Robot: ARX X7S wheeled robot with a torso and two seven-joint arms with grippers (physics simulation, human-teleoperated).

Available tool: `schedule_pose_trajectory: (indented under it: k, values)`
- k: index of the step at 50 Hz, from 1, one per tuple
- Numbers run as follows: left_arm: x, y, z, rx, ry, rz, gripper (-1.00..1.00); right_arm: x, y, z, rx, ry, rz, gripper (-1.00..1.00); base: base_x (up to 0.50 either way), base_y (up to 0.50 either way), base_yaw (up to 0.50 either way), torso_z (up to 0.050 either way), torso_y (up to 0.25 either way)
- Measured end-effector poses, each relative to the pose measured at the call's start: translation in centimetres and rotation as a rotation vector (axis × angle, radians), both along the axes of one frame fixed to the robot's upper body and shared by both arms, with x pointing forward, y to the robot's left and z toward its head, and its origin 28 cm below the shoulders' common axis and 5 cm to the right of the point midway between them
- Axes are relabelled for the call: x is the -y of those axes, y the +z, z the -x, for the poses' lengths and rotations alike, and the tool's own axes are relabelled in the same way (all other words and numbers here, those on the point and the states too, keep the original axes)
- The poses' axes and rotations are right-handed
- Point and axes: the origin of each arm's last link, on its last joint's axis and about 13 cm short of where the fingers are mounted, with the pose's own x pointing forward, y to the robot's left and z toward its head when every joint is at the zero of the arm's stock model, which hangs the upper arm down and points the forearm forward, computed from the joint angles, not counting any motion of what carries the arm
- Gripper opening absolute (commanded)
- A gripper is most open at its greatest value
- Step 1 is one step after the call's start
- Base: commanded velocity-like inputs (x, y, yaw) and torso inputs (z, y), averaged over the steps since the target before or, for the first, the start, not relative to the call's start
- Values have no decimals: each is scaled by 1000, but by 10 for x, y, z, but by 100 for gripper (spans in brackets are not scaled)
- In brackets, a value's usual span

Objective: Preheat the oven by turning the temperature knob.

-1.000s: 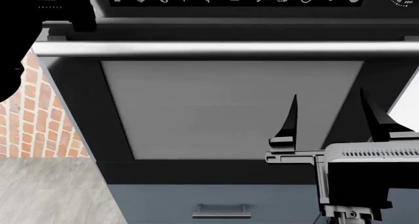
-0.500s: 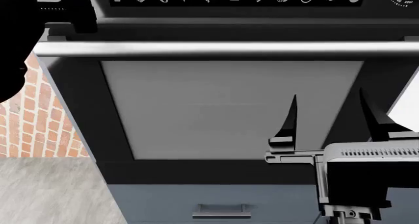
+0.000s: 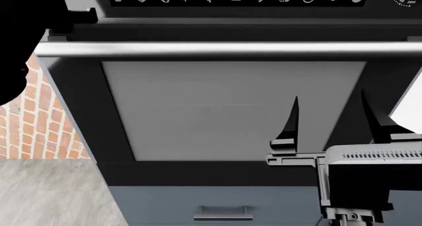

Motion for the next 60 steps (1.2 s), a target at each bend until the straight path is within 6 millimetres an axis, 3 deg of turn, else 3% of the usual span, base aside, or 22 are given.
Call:
schedule_pose_trajectory:
  k: [60]
  values:
    - [-5, 3, -2, -1, 9, -106, -100, -1, -2, -1, -10, 1, 4, 100, 1, 0, -1, 0, 0]
